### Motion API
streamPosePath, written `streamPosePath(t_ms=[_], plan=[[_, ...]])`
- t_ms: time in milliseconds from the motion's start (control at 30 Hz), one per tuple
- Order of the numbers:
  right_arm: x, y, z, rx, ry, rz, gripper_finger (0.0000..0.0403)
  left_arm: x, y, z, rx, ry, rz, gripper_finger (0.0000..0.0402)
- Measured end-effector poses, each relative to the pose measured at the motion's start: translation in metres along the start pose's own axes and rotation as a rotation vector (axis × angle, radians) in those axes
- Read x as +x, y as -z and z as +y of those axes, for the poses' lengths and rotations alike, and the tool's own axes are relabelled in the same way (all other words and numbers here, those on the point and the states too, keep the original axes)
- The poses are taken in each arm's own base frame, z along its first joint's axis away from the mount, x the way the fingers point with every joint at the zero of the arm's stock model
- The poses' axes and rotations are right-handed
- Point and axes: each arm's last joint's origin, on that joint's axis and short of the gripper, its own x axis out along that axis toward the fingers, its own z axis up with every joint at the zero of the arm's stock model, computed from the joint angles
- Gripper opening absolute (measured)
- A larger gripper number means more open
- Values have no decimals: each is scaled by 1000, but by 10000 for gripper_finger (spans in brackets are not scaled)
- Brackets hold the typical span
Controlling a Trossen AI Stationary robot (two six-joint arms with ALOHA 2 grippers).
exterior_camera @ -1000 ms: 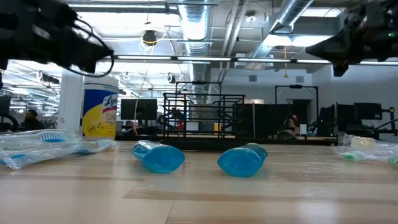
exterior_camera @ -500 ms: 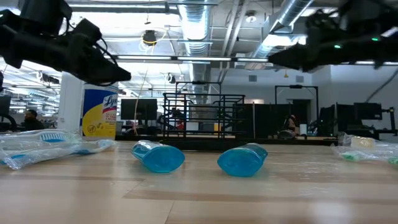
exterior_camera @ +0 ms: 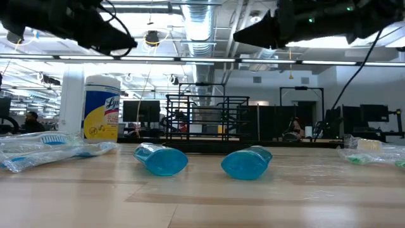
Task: Pick & Place toothbrushing station
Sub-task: Put the green toothbrush into the of mesh
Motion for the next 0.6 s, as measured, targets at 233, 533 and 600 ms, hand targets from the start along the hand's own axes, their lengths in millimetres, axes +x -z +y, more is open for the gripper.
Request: streamPosePath(t_ms=[233,533,600], plan=[[1,-13,14,-9,-50,-6,95,-3,20,-5,-40,2,200,123],[1,-16,19,-50,19,88,95,-9,40,-8,-162,10,411,127],[2,-16,19,-41,23,91,95,-8,42,-9,-169,6,437,127]])
